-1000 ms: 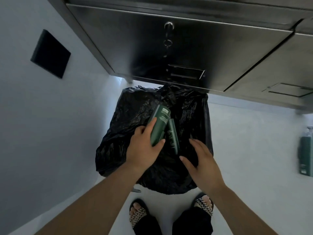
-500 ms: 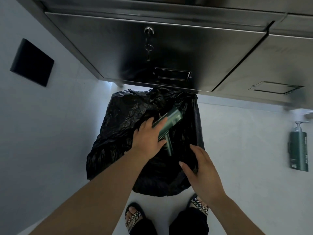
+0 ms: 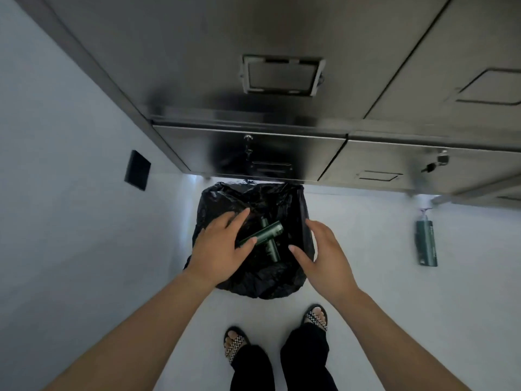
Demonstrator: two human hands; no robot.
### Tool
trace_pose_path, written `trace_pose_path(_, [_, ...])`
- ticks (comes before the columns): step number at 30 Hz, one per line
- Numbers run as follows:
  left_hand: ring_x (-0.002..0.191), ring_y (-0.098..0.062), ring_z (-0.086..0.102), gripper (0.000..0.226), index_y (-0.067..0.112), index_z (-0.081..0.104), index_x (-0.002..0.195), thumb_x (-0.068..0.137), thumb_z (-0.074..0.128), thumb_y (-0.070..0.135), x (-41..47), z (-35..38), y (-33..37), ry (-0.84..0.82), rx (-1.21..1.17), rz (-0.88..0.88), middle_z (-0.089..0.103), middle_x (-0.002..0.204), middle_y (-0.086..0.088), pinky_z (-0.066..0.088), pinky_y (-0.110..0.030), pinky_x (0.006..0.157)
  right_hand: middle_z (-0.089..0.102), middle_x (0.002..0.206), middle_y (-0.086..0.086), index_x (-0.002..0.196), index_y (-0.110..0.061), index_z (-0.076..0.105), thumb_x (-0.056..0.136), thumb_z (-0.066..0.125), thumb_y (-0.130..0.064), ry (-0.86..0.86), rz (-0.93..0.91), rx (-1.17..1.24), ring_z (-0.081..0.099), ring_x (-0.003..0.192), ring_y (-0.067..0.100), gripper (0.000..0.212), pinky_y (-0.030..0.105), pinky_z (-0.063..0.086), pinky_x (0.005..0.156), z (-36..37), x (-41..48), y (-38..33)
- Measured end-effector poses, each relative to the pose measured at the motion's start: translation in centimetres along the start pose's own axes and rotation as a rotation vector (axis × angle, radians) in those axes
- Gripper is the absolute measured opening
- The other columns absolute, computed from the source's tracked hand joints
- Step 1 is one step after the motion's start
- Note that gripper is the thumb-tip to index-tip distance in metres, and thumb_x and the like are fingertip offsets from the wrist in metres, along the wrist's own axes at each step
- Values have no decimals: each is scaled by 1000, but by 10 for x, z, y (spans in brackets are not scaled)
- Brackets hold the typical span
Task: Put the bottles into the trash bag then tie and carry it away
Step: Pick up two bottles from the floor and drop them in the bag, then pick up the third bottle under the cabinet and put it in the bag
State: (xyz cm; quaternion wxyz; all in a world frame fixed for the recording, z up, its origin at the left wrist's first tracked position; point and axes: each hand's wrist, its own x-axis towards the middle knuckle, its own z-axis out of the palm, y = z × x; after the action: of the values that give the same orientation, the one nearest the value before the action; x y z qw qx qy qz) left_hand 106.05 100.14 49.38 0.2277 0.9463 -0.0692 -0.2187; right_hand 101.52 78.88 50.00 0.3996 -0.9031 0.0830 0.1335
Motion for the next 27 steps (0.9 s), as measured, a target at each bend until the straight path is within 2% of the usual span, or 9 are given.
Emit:
trace_pose_path(3, [140,-21,26,65,33,20,147,90,44,52,-50,-63,37,-7,-90,19,28,153,-4,28,-39,114,37,145,1,141,-16,33,88,58,-38,54,-28,-16,36,131,14,63,15,23,104,-53,-39,-54])
trace_pose_path(6, [140,-19,27,64,34,21,147,90,44,52,-93,-122,76,46,-56,113,30,153,-2,29,-36,113,40,142,0,140,-18,35,87,58,-40,144,-74,-22,36,127,10,62,2,16,96,-101,-85,-98])
trace_pose_path(10, [137,-18,31,64,35,21,146,89,43,54,-125,-175,132,122,-53,231,33,150,1,34,-34,109,38,144,-5,140,-23,33,85,55,-48,232,-94,-49,35,130,10,64,16,23,102,-151,-142,-132])
trace_pose_path(13, [137,-17,30,65,34,19,147,90,44,52,-143,-191,174,87,-35,315,32,150,2,34,-35,108,37,146,-4,140,-23,32,86,55,-47,272,-63,-48,33,133,12,63,19,24,104,-183,-181,-139])
trace_pose_path(17, [137,-17,30,66,30,21,147,90,46,50,-168,-193,227,79,34,427,34,149,1,29,-32,108,35,147,-7,141,-25,31,87,54,-49,304,-7,-59,30,134,9,64,18,21,103,-225,-233,-122])
trace_pose_path(20, [135,-14,33,63,29,26,145,90,47,48,-177,-179,285,96,54,561,38,147,4,30,-31,107,35,147,-8,141,-25,32,86,53,-51,390,61,-70,29,135,10,65,19,22,104,-261,-266,-98])
trace_pose_path(23, [134,-15,36,63,27,29,145,89,49,48,-181,-153,357,77,113,689,41,144,3,32,-41,110,36,146,-6,140,-23,33,86,54,-50,465,118,-90,32,134,13,64,27,28,108,-309,-299,-61])
trace_pose_path(27, [134,-16,35,64,29,28,145,88,45,53,-178,-113,439,61,188,752,41,144,1,29,-53,109,36,146,-6,140,-22,33,87,53,-50,554,191,-168,33,133,15,63,24,27,104,-375,-342,0])
